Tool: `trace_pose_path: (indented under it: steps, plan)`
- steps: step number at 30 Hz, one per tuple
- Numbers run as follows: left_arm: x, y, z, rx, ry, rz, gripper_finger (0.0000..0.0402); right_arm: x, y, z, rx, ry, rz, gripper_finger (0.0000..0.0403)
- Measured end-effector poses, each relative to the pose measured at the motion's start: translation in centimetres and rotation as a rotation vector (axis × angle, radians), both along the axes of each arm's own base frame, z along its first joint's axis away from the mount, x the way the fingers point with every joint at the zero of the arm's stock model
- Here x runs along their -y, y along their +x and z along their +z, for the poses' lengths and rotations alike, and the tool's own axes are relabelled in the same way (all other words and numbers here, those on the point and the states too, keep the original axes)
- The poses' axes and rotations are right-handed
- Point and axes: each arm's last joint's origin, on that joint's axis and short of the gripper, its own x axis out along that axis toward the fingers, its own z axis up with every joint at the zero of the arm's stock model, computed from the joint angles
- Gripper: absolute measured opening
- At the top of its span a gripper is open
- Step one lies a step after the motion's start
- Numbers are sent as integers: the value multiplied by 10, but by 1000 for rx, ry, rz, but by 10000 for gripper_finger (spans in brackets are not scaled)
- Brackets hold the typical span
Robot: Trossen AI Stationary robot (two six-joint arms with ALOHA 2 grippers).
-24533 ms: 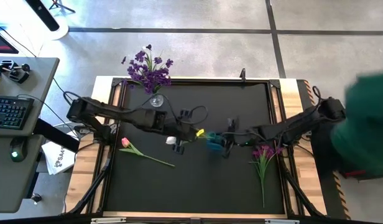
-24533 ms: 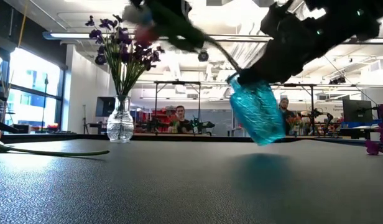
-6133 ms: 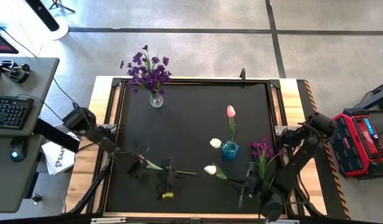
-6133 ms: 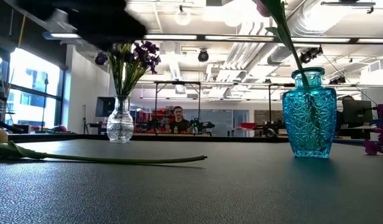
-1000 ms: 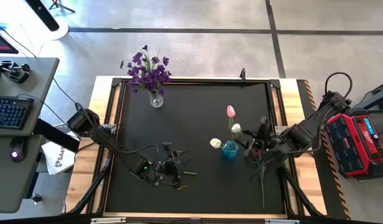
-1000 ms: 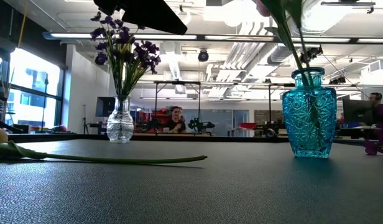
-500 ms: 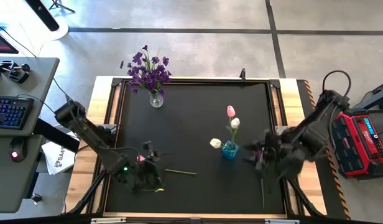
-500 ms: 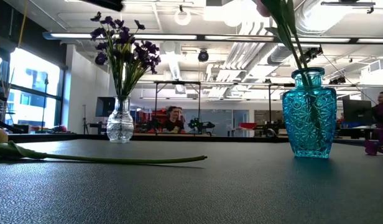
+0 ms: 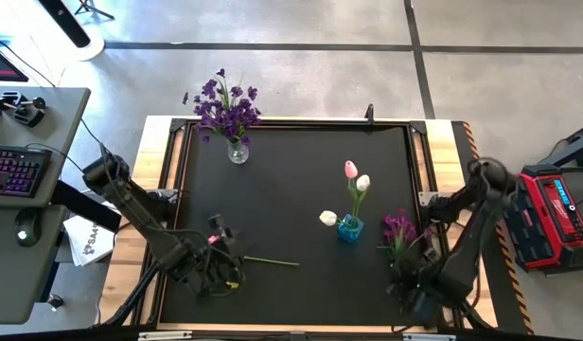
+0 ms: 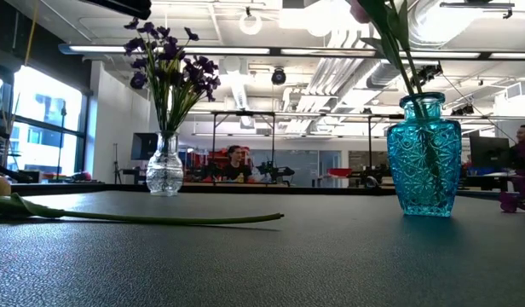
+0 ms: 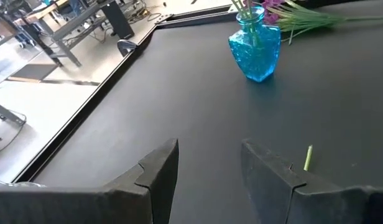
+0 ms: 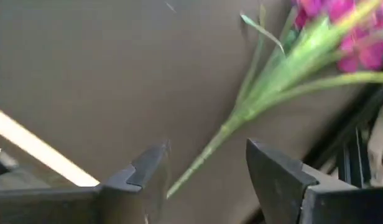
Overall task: Sort flowers into vase by color
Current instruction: Put the purple flowers into the transparent white vase
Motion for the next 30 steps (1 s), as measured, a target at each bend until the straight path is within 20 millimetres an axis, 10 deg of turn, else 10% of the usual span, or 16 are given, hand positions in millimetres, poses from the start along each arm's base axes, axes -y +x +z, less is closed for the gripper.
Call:
trace_pose_path:
  steps: [9,18,30]
  plan:
    - [-6,3,-7,-67,-23,-12,150,-15,5,-45,-190,-81,-147,234]
    - [-13,-2,-28,-82,-25,10,124,7,-2,-99,-151,-5,-212,199]
    - [-11,-1,-28,-72,-45,2,117,15,5,-107,-150,59,-207,24]
